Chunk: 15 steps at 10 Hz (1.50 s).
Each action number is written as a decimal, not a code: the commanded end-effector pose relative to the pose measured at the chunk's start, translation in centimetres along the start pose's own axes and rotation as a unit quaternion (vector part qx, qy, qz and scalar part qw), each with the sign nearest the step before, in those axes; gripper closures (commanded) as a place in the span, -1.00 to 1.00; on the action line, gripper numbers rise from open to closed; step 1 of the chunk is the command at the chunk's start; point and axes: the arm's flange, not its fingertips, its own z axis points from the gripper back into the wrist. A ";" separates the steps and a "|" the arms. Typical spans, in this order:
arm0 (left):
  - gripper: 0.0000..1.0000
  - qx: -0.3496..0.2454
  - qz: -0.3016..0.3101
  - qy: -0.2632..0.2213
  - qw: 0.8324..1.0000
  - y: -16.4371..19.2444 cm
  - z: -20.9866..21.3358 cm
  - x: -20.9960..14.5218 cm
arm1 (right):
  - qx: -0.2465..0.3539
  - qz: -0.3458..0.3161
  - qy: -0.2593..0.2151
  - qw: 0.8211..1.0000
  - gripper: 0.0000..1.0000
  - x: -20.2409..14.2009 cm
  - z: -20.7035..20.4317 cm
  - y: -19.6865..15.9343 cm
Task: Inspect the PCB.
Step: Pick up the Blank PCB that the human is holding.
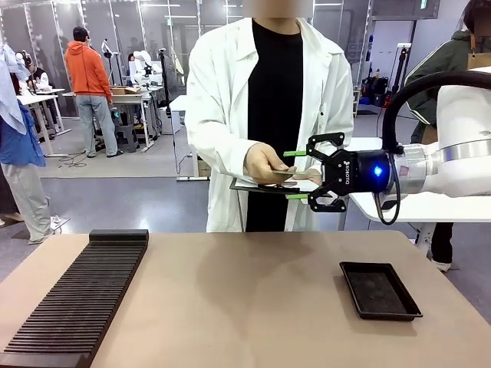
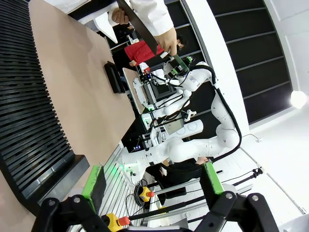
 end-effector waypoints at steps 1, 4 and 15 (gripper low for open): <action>-1.00 0.004 0.009 0.002 1.000 -0.5 0.1 0.1 | 0.012 0.000 -0.009 1.000 1.00 -0.3 -0.4 0.0; -1.00 0.004 0.009 0.002 1.000 -0.5 0.1 0.1 | 0.023 0.005 -0.007 1.000 0.90 -0.9 0.1 -0.3; -1.00 0.004 0.009 0.002 1.000 -0.5 0.1 0.1 | 0.020 -0.004 -0.005 1.000 1.00 -0.8 0.3 -0.5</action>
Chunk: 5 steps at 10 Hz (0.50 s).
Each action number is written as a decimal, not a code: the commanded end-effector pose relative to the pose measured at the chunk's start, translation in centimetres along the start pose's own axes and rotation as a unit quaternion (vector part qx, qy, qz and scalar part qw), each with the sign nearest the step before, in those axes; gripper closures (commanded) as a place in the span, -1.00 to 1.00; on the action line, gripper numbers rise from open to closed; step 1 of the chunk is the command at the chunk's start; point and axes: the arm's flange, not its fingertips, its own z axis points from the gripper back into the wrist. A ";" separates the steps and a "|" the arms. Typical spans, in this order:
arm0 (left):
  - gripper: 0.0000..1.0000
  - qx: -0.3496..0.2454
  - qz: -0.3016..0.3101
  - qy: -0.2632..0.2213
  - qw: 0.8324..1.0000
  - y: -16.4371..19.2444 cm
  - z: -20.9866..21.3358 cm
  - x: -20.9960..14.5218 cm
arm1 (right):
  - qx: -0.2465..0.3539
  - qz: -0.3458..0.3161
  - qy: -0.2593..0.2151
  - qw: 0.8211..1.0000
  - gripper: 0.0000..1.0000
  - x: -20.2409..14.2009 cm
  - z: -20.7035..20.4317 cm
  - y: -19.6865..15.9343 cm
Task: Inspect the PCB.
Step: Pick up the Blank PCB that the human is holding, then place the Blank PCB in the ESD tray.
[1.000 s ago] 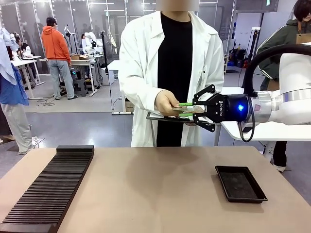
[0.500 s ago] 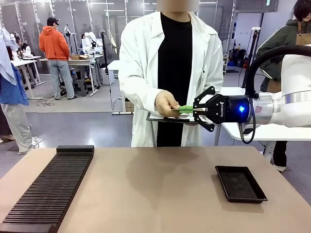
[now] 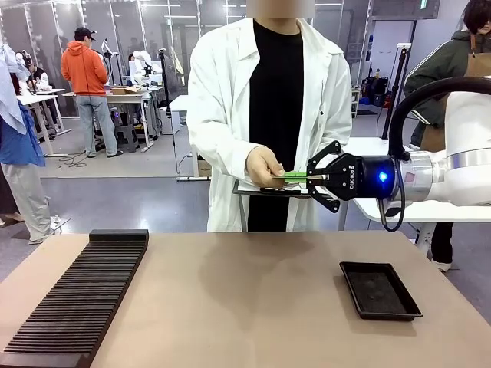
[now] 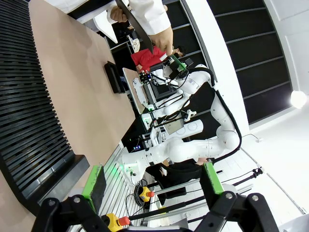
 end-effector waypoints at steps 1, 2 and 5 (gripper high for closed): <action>-1.00 0.004 0.009 0.002 1.000 -0.5 0.1 0.1 | -0.001 0.005 0.002 1.000 1.00 -0.1 -0.2 0.5; -1.00 0.004 0.009 0.002 1.000 -0.5 0.1 0.1 | -0.001 0.005 0.002 1.000 1.00 -0.1 -0.2 0.5; -1.00 0.004 0.009 0.002 1.000 -0.5 0.1 0.1 | -0.001 0.005 0.002 1.000 1.00 -0.1 -0.2 0.5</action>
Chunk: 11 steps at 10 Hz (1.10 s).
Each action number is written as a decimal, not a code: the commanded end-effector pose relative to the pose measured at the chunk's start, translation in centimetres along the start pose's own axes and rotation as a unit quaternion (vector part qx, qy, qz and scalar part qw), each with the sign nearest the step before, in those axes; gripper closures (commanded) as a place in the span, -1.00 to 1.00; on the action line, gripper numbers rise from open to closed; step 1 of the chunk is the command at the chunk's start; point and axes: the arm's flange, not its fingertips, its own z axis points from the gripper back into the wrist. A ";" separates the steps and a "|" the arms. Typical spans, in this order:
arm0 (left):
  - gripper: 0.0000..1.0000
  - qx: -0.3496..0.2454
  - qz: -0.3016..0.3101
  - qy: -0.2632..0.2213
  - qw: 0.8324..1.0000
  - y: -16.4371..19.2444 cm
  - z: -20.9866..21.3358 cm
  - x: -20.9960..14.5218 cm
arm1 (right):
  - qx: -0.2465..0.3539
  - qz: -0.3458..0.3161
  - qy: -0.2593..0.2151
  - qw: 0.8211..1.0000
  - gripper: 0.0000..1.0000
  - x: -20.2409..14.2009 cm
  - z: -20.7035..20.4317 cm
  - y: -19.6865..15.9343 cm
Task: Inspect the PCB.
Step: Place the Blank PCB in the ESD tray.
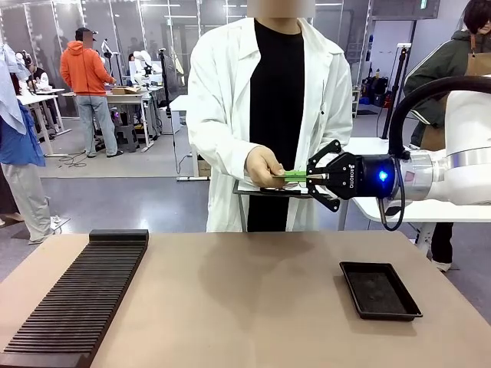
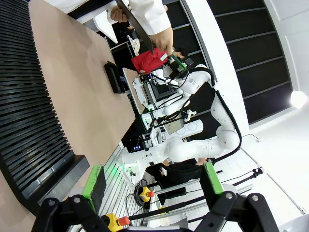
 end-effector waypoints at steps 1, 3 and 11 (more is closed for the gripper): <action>-1.00 0.004 0.009 0.002 1.000 -0.5 0.1 0.1 | -0.001 0.004 0.002 1.000 1.00 -0.1 -0.2 0.4; -1.00 0.004 0.009 0.002 1.000 -0.5 0.1 0.1 | -0.001 0.004 0.002 1.000 1.00 -0.1 -0.2 0.4; -1.00 0.004 0.009 0.002 1.000 -0.5 0.1 0.1 | -0.001 0.004 0.002 1.000 1.00 -0.1 -0.2 0.4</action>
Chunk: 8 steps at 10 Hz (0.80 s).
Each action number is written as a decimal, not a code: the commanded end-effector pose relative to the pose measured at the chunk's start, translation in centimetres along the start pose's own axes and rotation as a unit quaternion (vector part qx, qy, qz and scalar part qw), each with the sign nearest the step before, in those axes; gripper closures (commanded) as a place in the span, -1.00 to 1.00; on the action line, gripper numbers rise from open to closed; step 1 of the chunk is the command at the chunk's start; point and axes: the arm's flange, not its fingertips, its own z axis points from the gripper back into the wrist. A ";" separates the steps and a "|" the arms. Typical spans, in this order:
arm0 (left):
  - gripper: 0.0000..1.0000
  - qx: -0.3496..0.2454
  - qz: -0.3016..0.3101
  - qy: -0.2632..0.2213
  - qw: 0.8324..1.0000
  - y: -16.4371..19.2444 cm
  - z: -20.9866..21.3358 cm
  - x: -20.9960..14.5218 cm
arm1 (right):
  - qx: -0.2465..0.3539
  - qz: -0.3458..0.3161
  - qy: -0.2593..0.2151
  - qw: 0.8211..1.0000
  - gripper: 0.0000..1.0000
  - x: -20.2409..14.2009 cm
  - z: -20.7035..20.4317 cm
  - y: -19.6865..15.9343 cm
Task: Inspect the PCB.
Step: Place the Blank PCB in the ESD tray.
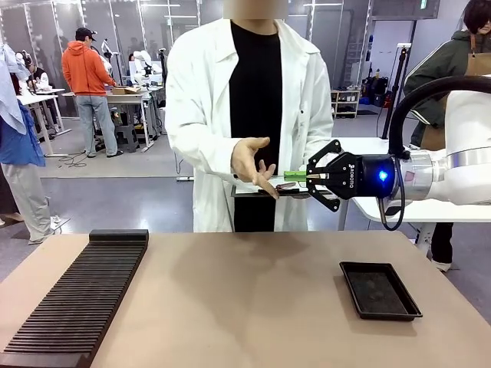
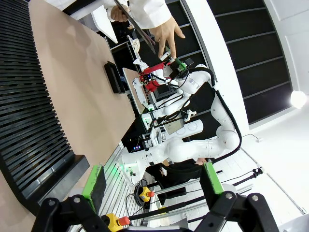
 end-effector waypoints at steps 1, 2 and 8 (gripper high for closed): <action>-1.00 0.004 0.009 0.002 1.000 -0.5 0.1 0.1 | -0.001 0.004 0.002 1.000 1.00 -0.1 -0.2 0.4; -1.00 0.004 0.009 0.002 1.000 -0.5 0.1 0.1 | -0.001 0.004 0.002 1.000 1.00 -0.1 -0.2 0.4; -1.00 0.004 0.009 0.002 1.000 -0.5 0.1 0.1 | -0.001 0.004 0.002 1.000 1.00 -0.1 -0.2 0.4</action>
